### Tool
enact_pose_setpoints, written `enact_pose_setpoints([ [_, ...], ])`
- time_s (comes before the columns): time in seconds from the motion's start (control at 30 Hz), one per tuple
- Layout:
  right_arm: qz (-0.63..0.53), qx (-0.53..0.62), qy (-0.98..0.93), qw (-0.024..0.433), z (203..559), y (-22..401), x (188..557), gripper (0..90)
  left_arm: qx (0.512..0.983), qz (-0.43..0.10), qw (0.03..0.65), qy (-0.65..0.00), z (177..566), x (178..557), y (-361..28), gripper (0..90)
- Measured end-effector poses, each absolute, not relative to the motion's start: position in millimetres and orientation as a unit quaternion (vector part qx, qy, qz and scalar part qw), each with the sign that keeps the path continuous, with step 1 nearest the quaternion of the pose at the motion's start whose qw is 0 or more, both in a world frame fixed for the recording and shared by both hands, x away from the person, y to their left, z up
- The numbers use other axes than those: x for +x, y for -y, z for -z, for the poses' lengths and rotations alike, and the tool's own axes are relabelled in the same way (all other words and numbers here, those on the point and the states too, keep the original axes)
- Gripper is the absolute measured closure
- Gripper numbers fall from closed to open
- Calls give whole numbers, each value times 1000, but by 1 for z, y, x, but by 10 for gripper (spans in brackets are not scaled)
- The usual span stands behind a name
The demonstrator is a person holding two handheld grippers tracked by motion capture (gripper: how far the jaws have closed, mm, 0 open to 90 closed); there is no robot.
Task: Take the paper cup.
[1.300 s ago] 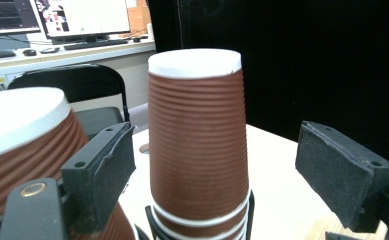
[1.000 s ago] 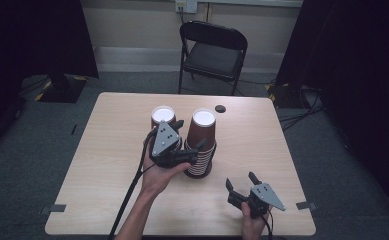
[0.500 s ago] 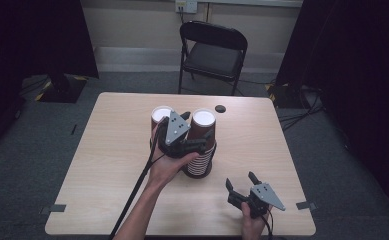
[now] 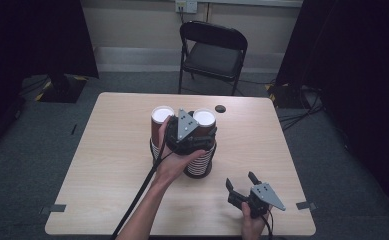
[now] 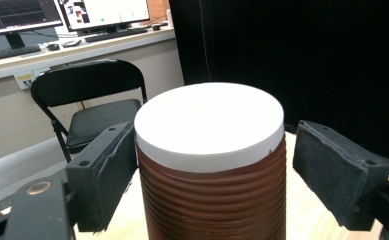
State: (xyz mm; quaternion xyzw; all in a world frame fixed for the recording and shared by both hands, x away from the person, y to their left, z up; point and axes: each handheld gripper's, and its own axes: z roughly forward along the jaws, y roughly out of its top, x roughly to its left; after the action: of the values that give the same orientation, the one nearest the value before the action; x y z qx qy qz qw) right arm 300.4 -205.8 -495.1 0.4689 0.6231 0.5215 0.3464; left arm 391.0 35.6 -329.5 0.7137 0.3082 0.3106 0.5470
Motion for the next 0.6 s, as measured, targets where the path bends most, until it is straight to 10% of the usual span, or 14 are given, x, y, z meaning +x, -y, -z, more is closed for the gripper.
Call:
enact_pose_setpoints([
  [0.6, -520, 466, -626, 348, 495, 205, 300, 149, 728, -331, 509, -317, 345, 401, -21, 165],
])
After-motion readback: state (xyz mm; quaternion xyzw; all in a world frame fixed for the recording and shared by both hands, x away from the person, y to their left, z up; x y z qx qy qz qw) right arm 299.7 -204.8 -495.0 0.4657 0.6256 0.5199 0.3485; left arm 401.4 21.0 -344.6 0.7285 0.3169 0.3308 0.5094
